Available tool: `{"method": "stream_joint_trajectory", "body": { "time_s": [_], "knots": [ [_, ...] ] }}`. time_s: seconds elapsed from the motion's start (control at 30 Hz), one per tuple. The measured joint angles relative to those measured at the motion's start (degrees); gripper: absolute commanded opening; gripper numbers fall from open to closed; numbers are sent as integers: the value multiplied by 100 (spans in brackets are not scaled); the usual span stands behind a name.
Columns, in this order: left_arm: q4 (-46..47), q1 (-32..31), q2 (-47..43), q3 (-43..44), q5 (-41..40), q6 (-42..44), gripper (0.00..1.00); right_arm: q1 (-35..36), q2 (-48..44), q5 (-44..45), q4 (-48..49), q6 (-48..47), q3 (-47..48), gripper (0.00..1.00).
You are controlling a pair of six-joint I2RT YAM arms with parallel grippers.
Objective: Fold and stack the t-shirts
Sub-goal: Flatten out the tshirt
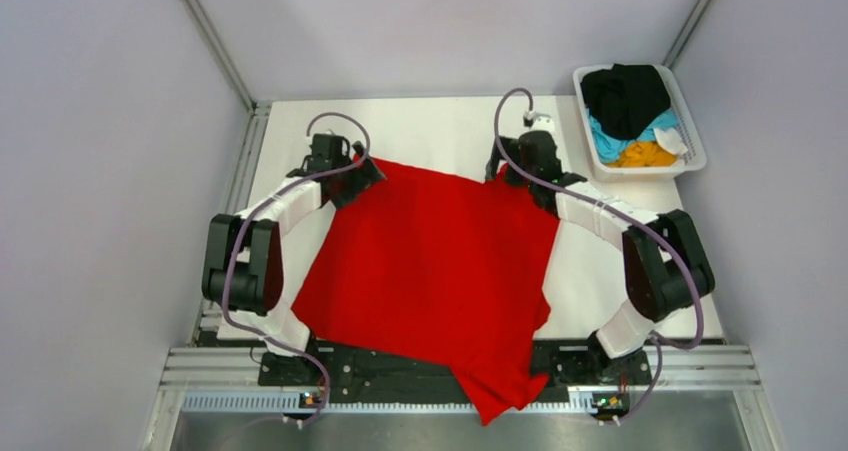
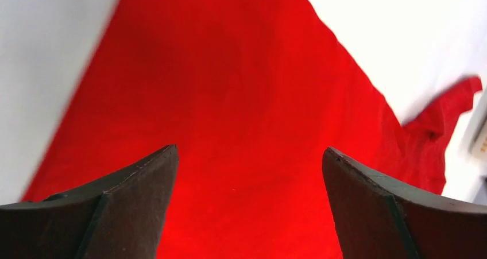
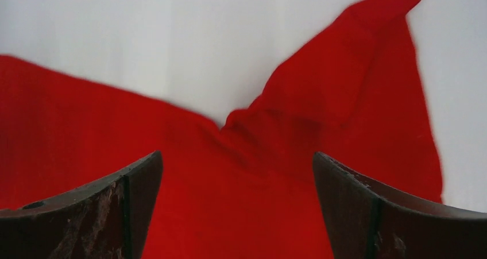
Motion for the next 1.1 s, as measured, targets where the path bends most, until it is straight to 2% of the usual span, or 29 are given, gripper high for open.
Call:
{"method": "stream_joint_trajectory", "body": {
  "time_s": [0.13,0.27,0.5,0.73,0.83,0.9,1.03,1.1],
  "knots": [
    [146,-162,332,0,293,81,99,0,446,-678,-15,323,-247,99],
    [140,-133,564,-52,192,146,99,-13,1342,-748,-44,367,144,98],
    [179,-37,697,-72,20,175,99,-190,2922,-557,20,365,2131,95],
    [92,-35,697,-42,-345,186,99,-227,4360,-664,-387,-313,4640,94],
    [-4,-33,673,-35,-579,188,99,-223,4413,-887,-772,-826,5204,95],
    [-175,-28,610,-35,-745,188,99,-205,4214,-946,-905,-1239,5211,96],
    [-457,2,369,-37,-914,195,99,-181,3187,-863,-1207,-1963,4280,97],
    [-533,11,195,-44,-935,192,99,-181,2483,-638,-1414,-1976,3624,96]
  ]
}}
